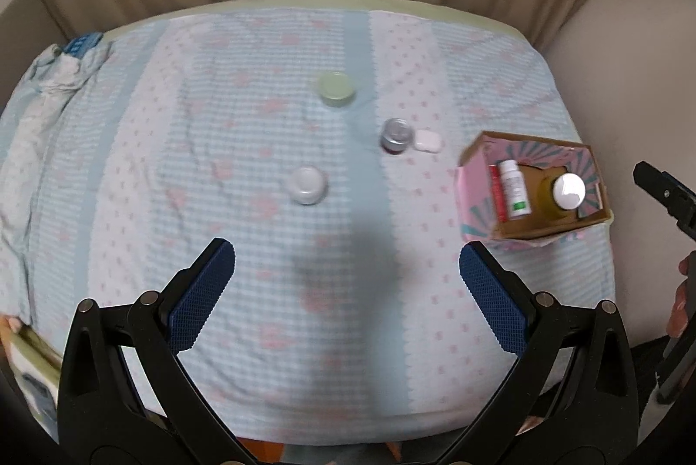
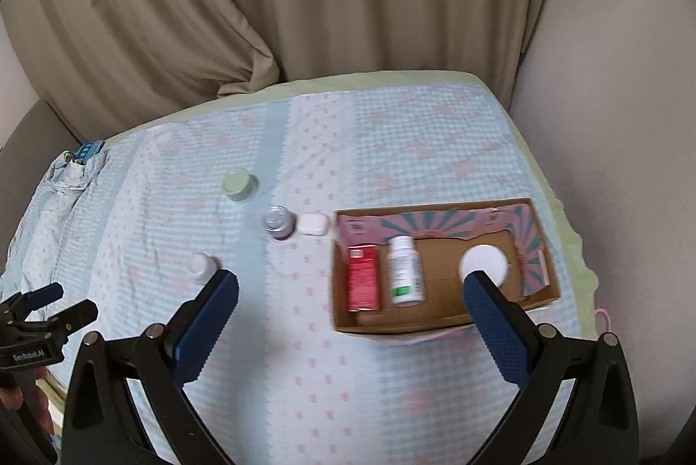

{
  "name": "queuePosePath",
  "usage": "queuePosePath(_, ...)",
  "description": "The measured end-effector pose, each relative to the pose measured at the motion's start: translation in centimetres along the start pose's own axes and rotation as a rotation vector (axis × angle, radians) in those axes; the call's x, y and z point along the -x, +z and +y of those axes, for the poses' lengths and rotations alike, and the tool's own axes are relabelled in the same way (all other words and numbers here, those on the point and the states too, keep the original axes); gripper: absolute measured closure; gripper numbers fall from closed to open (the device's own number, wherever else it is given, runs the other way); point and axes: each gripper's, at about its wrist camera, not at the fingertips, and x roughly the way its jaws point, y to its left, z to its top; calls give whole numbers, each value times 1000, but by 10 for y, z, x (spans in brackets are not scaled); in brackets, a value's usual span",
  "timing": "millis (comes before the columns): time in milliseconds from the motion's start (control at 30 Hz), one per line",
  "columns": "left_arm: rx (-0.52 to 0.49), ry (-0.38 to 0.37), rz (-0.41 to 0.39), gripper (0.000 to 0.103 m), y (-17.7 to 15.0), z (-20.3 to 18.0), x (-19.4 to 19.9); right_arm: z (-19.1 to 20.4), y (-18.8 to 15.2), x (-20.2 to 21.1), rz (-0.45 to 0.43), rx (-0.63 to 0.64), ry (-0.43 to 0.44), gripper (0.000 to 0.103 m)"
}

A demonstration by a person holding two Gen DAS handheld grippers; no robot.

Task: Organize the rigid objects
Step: 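Withdraw both grippers and lower them toward the small white jar and silver tin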

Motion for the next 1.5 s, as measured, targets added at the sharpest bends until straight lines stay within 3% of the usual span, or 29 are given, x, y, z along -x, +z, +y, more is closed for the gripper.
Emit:
queuePosePath(200,-13,-18,34,0,7,57,-22,56,3,-22,8,0,-14,0)
queuePosePath(533,-132,-54,127,0,16,85,-103,112,9,-80,52,-21,-12,0)
queuePosePath(1000,-233,-75,162,0,20,63,-239,136,15,-227,104,73,31,6)
queuePosePath(1133,-267,-82,165,2,18,53,-278,132,14,-275,129,98,36,17)
queuePosePath(1233,-289,-82,158,7,15,49,-297,128,14,-306,143,118,35,17)
queuePosePath(1300,-298,-78,152,7,12,47,-308,128,13,-321,147,134,35,17)
queuePosePath(1367,-296,-77,155,9,10,48,-320,128,12,-336,152,159,35,27)
queuePosePath(1500,-286,-63,137,15,7,49,-329,131,10,-359,165,202,37,32)
